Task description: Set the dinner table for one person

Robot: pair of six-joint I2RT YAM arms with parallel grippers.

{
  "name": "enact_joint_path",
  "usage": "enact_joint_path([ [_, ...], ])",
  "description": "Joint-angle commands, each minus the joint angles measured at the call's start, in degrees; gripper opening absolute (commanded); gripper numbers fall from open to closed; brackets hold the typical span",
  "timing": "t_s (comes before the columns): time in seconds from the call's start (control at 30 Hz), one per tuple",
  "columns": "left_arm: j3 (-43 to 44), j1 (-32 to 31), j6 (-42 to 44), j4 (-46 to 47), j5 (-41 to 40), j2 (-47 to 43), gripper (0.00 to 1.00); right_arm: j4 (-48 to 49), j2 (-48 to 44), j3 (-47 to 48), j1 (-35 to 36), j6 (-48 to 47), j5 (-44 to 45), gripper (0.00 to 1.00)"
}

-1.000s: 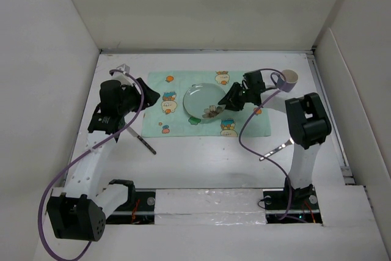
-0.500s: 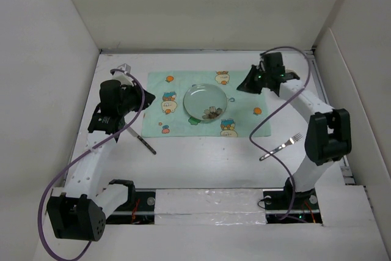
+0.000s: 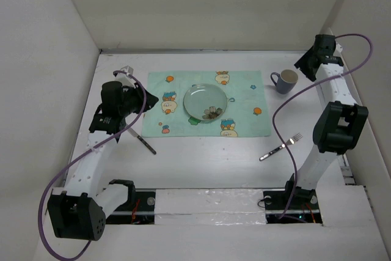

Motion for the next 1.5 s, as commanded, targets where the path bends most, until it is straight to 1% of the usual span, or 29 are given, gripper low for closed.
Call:
enact_joint_path([
  [0.0, -1.29, -0.17, 0.93, 0.94, 1.40, -1.17, 0.22, -6.20, 4.08, 4.85, 0.55, -1.11, 4.61, 0.60],
  [0.13, -1.47, -0.17, 1.11, 1.11, 1.76, -0.74, 0.23, -6.73, 7.69, 6.27, 0.02, -1.29, 4.00, 0.61],
  [0.23, -1.29, -0.17, 1.20, 1.03, 1.84, -0.21, 0.23, -7.69, 10.24, 6.53, 0.02, -1.03, 3.74, 0.57],
  [0.27, -1.21, -0.17, 1.20, 1.03, 1.93, -0.12, 0.23, -7.87, 11.12, 6.36, 0.02, -0.85, 3.65, 0.46],
  [0.33, -1.20, -0.17, 1.20, 1.03, 1.93, 0.32, 0.23, -7.61, 11.48, 5.65, 0.02, -0.41, 3.73, 0.30],
  [0.37, -1.12, -0.17, 1.28, 1.03, 2.02, 0.32, 0.23, -7.61, 11.30, 5.48, 0.02, 0.37, 3.82, 0.05],
  [0.4, -1.12, -0.17, 1.29, 0.94, 2.02, 0.41, 0.23, -6.56, 9.91, 5.21, 0.02, 0.64, 5.04, 0.00],
  [0.5, -0.94, -0.17, 1.29, 0.94, 2.02, 0.76, 0.23, -2.44, 4.91, 3.72, 1.07, -0.23, 6.54, 0.00],
  [0.57, -0.94, -0.17, 1.20, 1.11, 2.02, 1.20, 0.23, -1.72, 3.40, 6.08, 2.82, -1.55, 6.20, 0.00],
  [0.63, -0.94, -0.17, 1.20, 1.29, 2.11, 1.46, 0.23, -3.03, 3.56, 9.50, 4.40, -2.78, 5.49, 0.00],
  [0.67, -0.68, -0.17, 1.28, 1.29, 2.11, 1.64, 0.23, -4.17, 4.26, 13.87, 5.37, -3.57, 5.58, 0.00],
  [0.73, -0.59, -0.17, 1.37, 1.29, 2.11, 1.81, 0.23, -7.33, 7.25, 18.20, 8.45, -4.28, 5.49, 0.00],
  [0.77, -0.33, -0.17, 1.37, 1.20, 1.93, 1.90, 0.23, -8.47, 8.48, 21.96, 9.33, -4.80, 5.32, 0.00],
  [0.8, -0.33, -0.17, 1.37, 1.20, 2.02, 1.81, 0.23, -10.40, 9.53, 23.65, 11.08, -4.89, 4.88, 0.00],
  [0.93, -0.15, -0.17, 1.46, 1.20, 1.93, 1.90, 0.23, -13.05, 15.16, 29.28, 14.33, -5.33, 3.30, 0.00],
  [1.07, 0.20, -0.17, 1.46, 1.03, 1.58, 2.25, 0.23, -17.61, 21.74, 36.74, 16.97, -6.56, 4.70, 0.00],
  [1.47, 0.38, -0.17, 1.02, 1.99, 2.11, 3.92, 0.23, -20.17, 27.30, 38.96, 17.51, -6.48, 4.00, 0.00],
])
